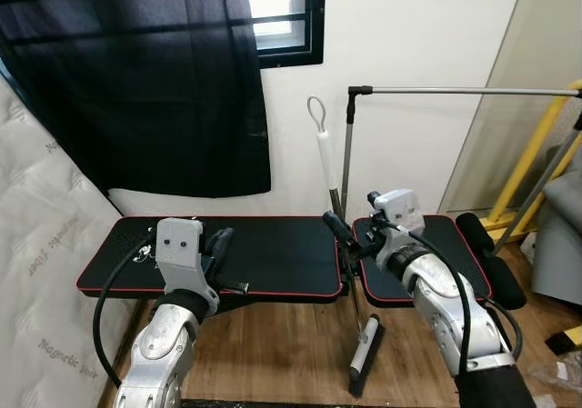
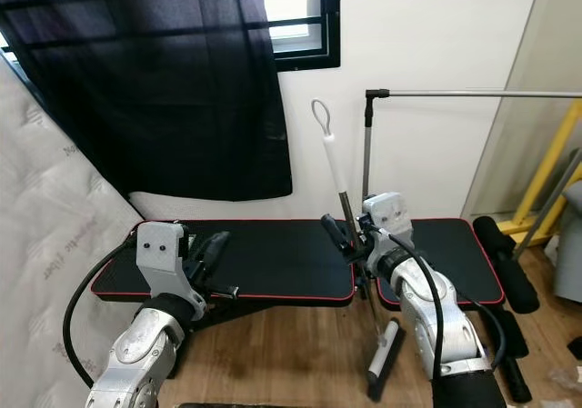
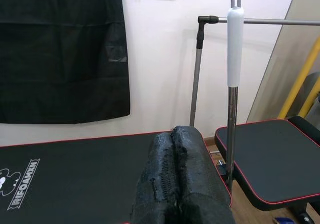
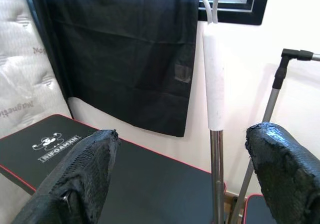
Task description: Sweep floor
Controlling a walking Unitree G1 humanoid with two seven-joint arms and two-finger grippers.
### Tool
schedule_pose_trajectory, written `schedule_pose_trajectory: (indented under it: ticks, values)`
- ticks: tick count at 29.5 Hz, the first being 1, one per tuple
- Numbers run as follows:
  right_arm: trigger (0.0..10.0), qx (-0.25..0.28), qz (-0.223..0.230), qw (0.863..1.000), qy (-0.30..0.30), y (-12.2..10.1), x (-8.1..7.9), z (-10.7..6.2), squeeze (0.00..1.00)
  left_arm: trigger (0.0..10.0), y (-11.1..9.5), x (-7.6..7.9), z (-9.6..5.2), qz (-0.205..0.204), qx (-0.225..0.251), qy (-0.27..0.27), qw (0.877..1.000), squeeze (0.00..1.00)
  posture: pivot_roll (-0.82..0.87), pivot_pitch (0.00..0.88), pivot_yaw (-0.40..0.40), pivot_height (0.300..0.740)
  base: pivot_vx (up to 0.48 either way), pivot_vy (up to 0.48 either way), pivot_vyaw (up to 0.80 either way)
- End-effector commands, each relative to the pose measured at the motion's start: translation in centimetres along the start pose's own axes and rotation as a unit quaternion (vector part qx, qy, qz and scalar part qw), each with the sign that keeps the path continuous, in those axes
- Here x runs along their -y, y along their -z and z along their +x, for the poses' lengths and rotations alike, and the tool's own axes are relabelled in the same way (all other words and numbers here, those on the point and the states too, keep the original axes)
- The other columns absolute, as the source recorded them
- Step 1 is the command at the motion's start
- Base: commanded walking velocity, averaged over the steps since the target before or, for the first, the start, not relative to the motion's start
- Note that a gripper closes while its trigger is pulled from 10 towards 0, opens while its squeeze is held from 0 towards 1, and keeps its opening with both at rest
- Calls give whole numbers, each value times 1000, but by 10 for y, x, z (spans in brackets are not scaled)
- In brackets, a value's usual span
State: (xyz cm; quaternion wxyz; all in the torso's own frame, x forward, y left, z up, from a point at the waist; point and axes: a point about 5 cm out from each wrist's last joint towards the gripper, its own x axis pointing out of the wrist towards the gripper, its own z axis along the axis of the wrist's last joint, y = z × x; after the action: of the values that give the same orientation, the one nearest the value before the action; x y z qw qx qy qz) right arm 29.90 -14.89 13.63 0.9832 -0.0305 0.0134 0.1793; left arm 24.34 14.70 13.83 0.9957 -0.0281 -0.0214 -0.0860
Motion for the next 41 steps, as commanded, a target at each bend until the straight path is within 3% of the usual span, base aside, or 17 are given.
schedule_pose_trajectory:
  ticks: [1,7,14,25,41]
  values:
    - [10000,-5,-3,1000,9,-1,2,1,0,10000,3,-2,-1,-9,-8,-8,1000,0,-91,0,-15,740,0,0,0]
    - [10000,-9,-1,1000,13,-1,3,2,0,10000,3,-2,-1,-15,-11,-11,1000,0,-92,0,-17,740,0,0,0]
    - [10000,-20,-2,1000,16,1,3,3,0,10000,3,-3,0,-21,-12,-15,1000,0,-97,0,-16,740,0,0,-800]
    - [10000,-16,-6,1000,17,-2,3,3,0,10000,3,-5,1,-23,-14,-21,999,0,-98,0,-19,740,0,0,0]
    - [10000,-19,-5,1000,22,-1,3,3,0,10000,3,-5,2,-20,-15,-21,999,0,-99,0,-19,740,0,379,0]
